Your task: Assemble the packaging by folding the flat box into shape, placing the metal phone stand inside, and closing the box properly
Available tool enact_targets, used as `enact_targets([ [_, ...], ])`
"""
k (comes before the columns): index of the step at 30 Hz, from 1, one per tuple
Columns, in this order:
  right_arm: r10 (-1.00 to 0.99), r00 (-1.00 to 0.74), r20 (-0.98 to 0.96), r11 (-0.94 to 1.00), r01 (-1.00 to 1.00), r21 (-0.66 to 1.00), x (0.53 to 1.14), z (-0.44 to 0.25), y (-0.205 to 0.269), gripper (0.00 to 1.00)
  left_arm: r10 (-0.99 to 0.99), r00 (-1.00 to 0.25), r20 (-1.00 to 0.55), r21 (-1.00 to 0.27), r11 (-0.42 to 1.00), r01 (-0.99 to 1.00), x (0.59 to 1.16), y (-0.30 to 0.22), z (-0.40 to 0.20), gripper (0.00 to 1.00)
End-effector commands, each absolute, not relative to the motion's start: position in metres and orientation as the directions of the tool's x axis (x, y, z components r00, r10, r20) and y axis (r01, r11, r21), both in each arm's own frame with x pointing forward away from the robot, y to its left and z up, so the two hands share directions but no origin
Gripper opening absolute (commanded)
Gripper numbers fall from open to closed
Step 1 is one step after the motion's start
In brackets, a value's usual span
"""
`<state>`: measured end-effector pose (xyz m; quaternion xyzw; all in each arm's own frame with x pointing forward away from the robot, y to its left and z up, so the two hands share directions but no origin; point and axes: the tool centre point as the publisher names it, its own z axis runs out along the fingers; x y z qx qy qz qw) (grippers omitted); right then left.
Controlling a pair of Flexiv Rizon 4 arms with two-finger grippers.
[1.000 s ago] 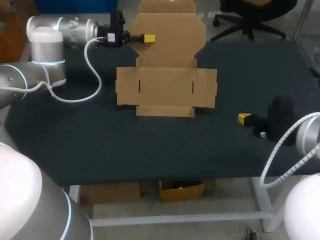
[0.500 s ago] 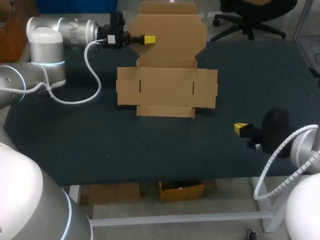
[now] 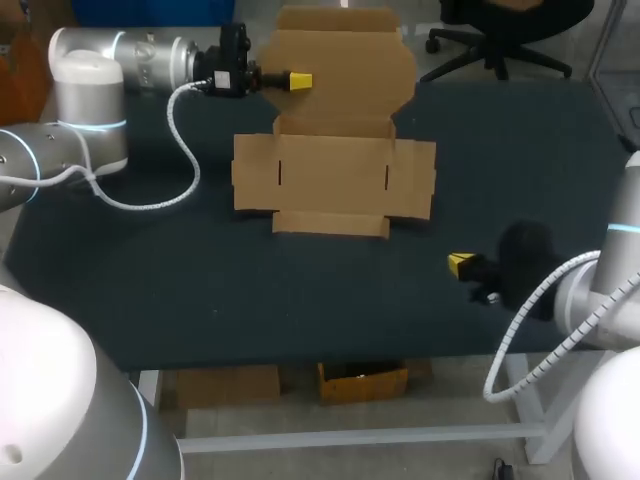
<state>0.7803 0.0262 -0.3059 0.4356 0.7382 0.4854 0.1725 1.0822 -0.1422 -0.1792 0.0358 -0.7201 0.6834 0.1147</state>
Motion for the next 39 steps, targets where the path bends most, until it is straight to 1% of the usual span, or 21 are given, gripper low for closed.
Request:
enact_targets([
  [1,0.845,-0.517,0.137,0.158,0.487,0.859,0.786,-0.309,0.039,0.0,0.054,-0.978,0.201,-0.978,0.072,-0.197,1.069,-0.142,-0.173,0.0],
  [9,0.86,-0.497,0.12,0.155,0.478,0.865,0.782,-0.309,0.043,0.0,0.018,-0.988,0.156,-0.986,0.067,-0.155,1.058,-0.142,-0.17,0.0],
  [20,0.886,-0.441,0.144,0.095,0.476,0.874,0.775,-0.317,0.039,0.0,-0.028,-0.992,0.124,-0.99,0.07,-0.125,1.045,-0.142,-0.169,0.0],
  [39,0.888,-0.43,0.162,0.071,0.477,0.876,0.775,-0.321,0.046,0.0,-0.026,-0.992,0.127,-0.99,0.064,-0.128,1.021,-0.136,-0.171,0.0],
])
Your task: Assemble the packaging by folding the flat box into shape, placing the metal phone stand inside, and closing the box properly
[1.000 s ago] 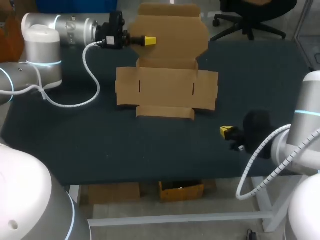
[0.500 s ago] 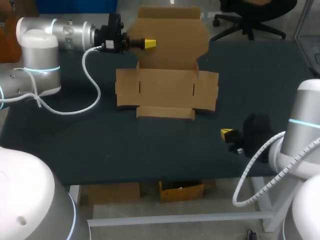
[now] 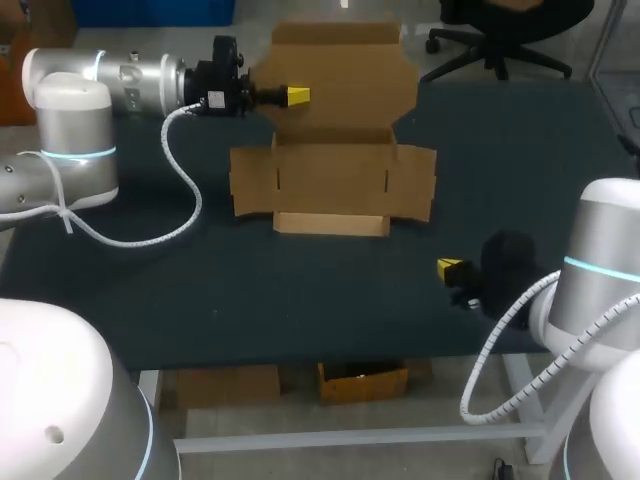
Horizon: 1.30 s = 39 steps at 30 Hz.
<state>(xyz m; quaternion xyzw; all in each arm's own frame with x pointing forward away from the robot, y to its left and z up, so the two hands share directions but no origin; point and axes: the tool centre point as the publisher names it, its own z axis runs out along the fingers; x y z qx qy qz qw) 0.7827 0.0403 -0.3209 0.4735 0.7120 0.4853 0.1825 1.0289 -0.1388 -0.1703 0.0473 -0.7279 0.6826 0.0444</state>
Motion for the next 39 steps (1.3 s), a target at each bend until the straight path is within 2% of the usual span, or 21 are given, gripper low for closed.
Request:
enact_targets([
  [1,0.889,-0.429,0.161,0.071,0.475,0.877,0.775,-0.321,0.047,0.0,-0.026,-0.992,0.127,-0.99,0.064,-0.128,1.021,-0.135,-0.172,0.0],
  [39,0.927,-0.315,0.202,-0.05,0.431,0.901,0.789,-0.327,0.09,0.0,-0.022,-0.994,0.111,-0.99,0.087,-0.112,1.024,-0.134,-0.175,0.0],
])
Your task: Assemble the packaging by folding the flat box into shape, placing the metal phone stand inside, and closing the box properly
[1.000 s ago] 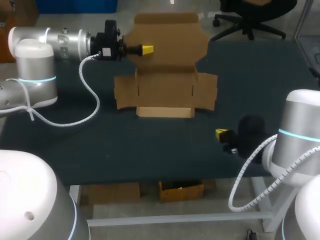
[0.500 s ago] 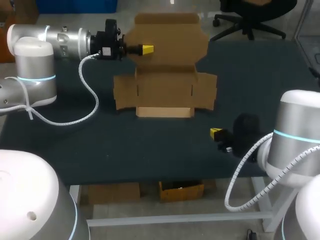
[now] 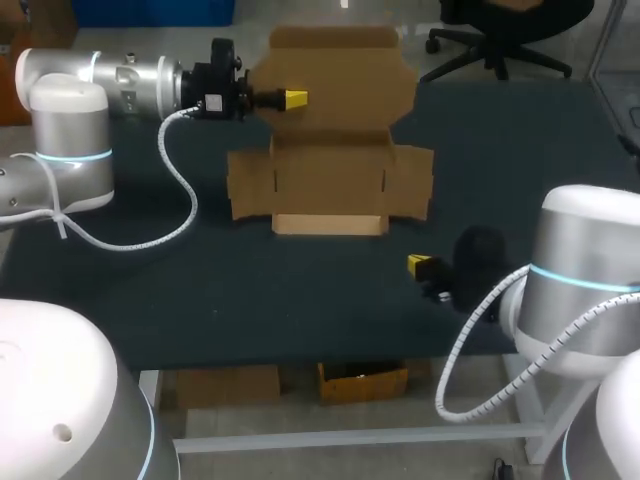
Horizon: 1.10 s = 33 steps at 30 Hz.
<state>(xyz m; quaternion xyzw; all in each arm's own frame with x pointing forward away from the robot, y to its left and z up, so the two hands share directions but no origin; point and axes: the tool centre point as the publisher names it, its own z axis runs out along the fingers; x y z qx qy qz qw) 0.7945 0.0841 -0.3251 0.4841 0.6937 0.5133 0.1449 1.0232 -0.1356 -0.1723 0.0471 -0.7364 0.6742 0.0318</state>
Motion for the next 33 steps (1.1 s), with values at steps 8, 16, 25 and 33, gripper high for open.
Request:
enact_targets([
  [8,0.927,-0.315,0.202,-0.05,0.431,0.901,0.789,-0.327,0.09,0.0,-0.022,-0.994,0.111,-0.99,0.087,-0.112,1.024,-0.134,-0.175,0.0],
  [16,0.931,-0.307,0.196,-0.057,0.408,0.911,0.8,-0.333,0.11,0.0,-0.022,-0.994,0.111,-0.99,0.087,-0.112,1.024,-0.134,-0.175,0.0],
  [25,0.955,-0.252,0.158,-0.052,0.382,0.923,0.809,-0.346,0.134,0.0,-0.022,-0.994,0.111,-0.99,0.087,-0.112,1.024,-0.134,-0.175,0.0],
  [33,0.969,-0.193,0.156,-0.076,0.368,0.927,0.824,-0.358,0.152,0.0,-0.022,-0.994,0.111,-0.99,0.087,-0.112,1.024,-0.134,-0.175,0.0],
])
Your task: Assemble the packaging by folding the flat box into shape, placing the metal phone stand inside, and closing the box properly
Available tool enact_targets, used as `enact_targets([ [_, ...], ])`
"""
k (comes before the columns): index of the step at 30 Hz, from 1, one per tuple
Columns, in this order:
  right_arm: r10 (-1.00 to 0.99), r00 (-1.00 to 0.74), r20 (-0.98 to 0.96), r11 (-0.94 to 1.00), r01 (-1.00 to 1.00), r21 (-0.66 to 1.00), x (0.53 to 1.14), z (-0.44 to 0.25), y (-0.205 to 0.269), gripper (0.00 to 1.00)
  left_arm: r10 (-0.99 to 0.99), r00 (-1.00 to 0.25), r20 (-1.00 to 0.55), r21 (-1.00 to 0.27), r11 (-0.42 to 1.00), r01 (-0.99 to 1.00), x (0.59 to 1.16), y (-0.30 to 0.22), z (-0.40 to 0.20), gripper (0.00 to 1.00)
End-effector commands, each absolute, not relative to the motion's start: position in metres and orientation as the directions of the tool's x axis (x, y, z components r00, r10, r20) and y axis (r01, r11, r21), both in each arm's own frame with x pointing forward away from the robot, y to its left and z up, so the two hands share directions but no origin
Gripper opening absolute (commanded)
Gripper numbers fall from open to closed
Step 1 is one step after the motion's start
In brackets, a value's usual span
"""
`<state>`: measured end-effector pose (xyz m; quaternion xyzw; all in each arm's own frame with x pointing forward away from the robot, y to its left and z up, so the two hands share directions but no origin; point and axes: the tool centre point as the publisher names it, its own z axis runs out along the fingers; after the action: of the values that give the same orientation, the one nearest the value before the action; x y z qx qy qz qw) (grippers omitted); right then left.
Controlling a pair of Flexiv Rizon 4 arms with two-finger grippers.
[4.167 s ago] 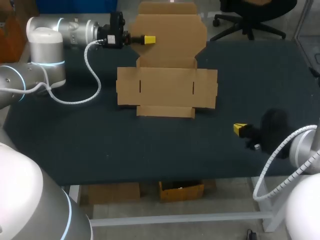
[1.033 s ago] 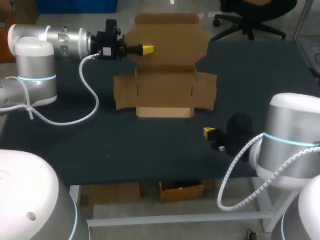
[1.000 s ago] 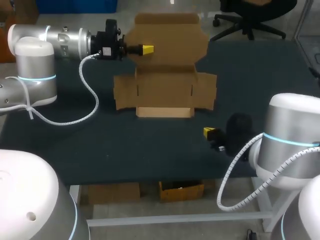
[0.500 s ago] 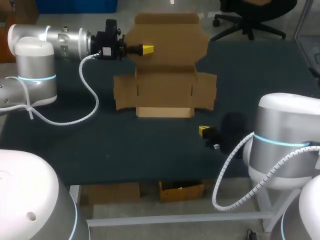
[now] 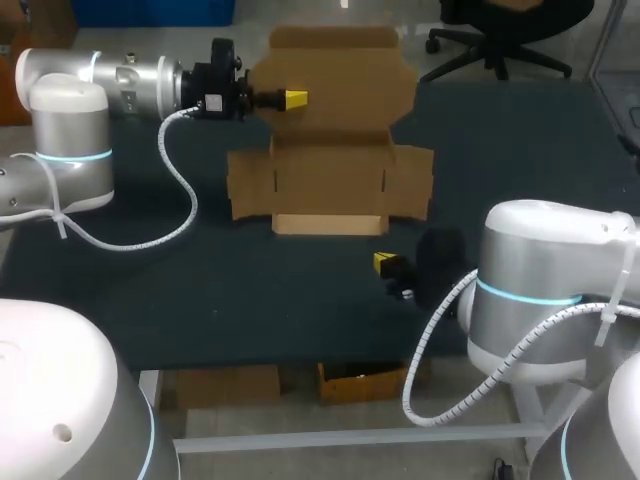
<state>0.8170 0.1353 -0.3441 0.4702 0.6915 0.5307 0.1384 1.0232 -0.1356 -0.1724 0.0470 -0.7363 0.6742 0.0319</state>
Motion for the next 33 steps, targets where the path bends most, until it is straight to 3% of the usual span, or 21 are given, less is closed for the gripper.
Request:
enact_targets([
  [1,0.97,-0.188,0.152,-0.074,0.366,0.928,0.826,-0.36,0.155,0.0,-0.022,-0.994,0.111,-0.99,0.087,-0.112,1.024,-0.134,-0.175,0.0],
  [33,0.994,-0.094,0.055,-0.014,0.395,0.919,0.883,-0.388,0.195,0.0,0.029,-0.997,0.076,-0.993,0.09,-0.074,1.025,-0.134,-0.18,0.0],
])
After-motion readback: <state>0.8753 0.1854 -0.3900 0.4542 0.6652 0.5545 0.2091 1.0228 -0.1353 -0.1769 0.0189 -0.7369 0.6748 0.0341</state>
